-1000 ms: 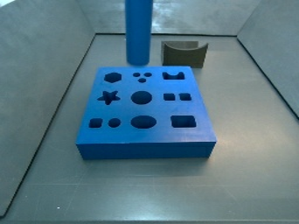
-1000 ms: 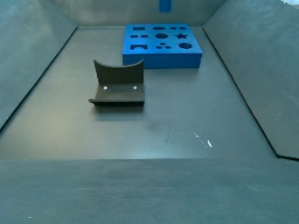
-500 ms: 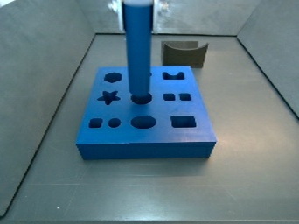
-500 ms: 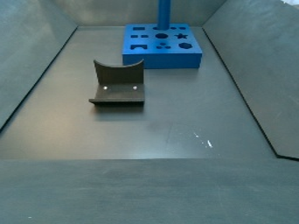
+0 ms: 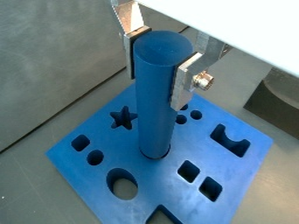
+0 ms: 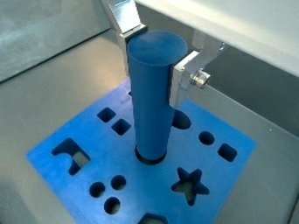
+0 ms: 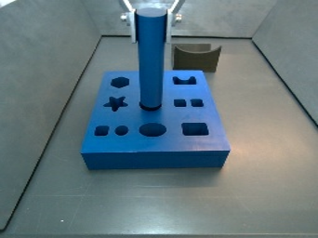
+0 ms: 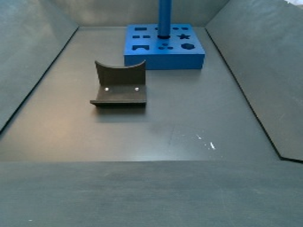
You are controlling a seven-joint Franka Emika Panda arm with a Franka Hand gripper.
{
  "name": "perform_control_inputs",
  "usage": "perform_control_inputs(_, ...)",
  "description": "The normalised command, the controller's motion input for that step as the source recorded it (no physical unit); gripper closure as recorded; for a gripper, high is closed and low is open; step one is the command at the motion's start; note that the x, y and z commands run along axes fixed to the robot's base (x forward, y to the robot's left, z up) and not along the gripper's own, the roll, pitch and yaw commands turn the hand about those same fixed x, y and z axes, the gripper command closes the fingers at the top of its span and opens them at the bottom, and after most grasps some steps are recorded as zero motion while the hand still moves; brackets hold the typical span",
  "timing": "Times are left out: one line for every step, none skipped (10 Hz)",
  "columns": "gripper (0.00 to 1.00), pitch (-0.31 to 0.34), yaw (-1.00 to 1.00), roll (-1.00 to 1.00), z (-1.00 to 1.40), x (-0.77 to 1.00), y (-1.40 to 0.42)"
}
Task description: Insert the round object.
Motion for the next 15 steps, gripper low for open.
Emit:
perform_control_inputs(1.0,0.0,0.0,0.0,-0.27,0.0,0.03)
perform_control_inputs(1.0,-0.01,0.0,0.0,-0.41,0.0,0.0)
perform_control_inputs(1.0,-0.004,0.0,0.0,-0.46,0.05,0.0)
perform_control_inputs(1.0,0.0,0.0,0.0,-0.52,0.24,0.0)
perform_control_inputs(1.0,0.0,0.0,0.01,-0.55,0.31,0.0)
perform_control_inputs(1.0,0.0,0.0,0.02,-0.54,0.24,0.0)
perform_control_inputs(1.0,0.0,0.0,0.02,-0.37,0.0,0.0)
perform_control_inputs(1.0,-0.036,-0.05,0.0,-0.27,-0.05,0.0)
perform_control_inputs(1.0,-0.094,-0.12,0.0,-0.35,-0.04,-0.02)
perform_control_inputs(1.0,-0.123,-0.13,0.0,-0.34,-0.07,-0.02)
perform_control_inputs(1.0,-0.097,-0.12,0.07,-0.28,-0.01,-0.08)
perform_control_inputs(1.0,-0.171,-0.07,0.09,-0.38,-0.1,-0.11)
perform_control_inputs(1.0,-0.079,0.0,0.0,-0.34,0.0,0.0)
perform_control_inputs(1.0,-0.129,0.0,-0.01,-0.17,0.0,0.0)
perform_control_inputs(1.0,0.03,0.0,-0.02,0.0,0.03,0.02)
